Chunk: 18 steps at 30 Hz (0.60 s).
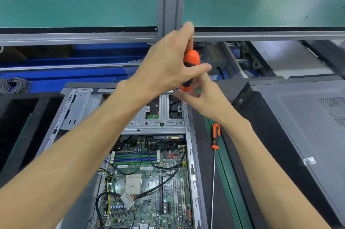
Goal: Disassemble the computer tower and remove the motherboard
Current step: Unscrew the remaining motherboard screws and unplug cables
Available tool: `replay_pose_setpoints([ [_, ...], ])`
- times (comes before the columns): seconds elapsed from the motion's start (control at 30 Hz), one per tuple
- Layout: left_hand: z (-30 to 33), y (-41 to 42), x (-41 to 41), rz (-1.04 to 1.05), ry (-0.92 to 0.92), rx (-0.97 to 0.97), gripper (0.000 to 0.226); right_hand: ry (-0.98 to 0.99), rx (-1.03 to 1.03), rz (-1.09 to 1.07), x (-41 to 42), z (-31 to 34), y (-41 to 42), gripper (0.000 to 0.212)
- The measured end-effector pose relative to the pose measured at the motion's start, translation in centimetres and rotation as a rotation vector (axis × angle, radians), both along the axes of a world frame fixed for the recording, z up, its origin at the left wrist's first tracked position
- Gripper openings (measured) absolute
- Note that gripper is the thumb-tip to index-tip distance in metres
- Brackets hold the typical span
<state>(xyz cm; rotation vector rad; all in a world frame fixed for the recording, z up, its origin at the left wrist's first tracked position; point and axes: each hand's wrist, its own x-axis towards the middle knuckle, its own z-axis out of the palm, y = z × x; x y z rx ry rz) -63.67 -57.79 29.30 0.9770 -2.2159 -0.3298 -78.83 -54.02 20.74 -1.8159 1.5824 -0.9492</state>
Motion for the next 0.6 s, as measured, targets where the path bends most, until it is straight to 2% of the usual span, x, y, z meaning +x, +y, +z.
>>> replay_pose_setpoints([
  [0.03, -0.3, 0.3, -0.3, 0.085, -0.014, -0.020, 0.050, -0.091, -0.072, -0.027, 0.2, 0.4, 0.2, 0.050],
  [0.1, -0.9, 0.5, -0.5, 0.120, 0.004, -0.020, 0.045, -0.119, -0.171, -0.055, 0.4, 1.0, 0.5, 0.041],
  [0.17, -0.7, 0.7, -0.4, -0.076, 0.107, 0.167, 0.034, -0.065, -0.191, -0.035, 0.4, 1.4, 0.4, 0.027],
  [0.23, 0.2, 1.0, 0.5, -0.271, 0.151, 0.353, 0.043, -0.027, -0.160, 0.004, -0.1, 1.8, 0.2, 0.019],
  [0.27, 0.6, 0.9, 1.1, -0.317, 0.124, 0.370, 0.048, -0.025, -0.128, 0.013, -0.2, 1.9, 0.3, 0.021],
  [0.33, 1.1, 0.7, 1.9, -0.312, 0.033, 0.269, 0.045, -0.078, -0.083, 0.030, -0.2, 2.0, 0.5, 0.026],
  [0.4, 1.3, 0.5, 1.8, -0.173, -0.053, 0.112, 0.026, -0.169, -0.064, 0.052, 0.6, 2.2, 0.8, 0.034],
  [0.43, 1.2, 0.6, 1.4, -0.046, -0.095, 0.050, 0.025, -0.217, -0.067, 0.041, 1.0, 2.2, 0.8, 0.038],
  [0.5, 0.6, 0.9, 0.8, 0.178, -0.152, -0.036, 0.042, -0.275, -0.107, -0.011, 1.5, 2.3, 0.7, 0.032],
  [0.53, 0.3, 1.0, 0.6, 0.151, -0.125, -0.023, 0.040, -0.287, -0.118, -0.020, 1.7, 2.5, 0.6, 0.027],
  [0.6, 0.1, 1.3, 0.9, -0.111, 0.029, 0.187, 0.033, -0.311, -0.104, 0.019, 1.4, 2.9, 0.6, 0.021],
])
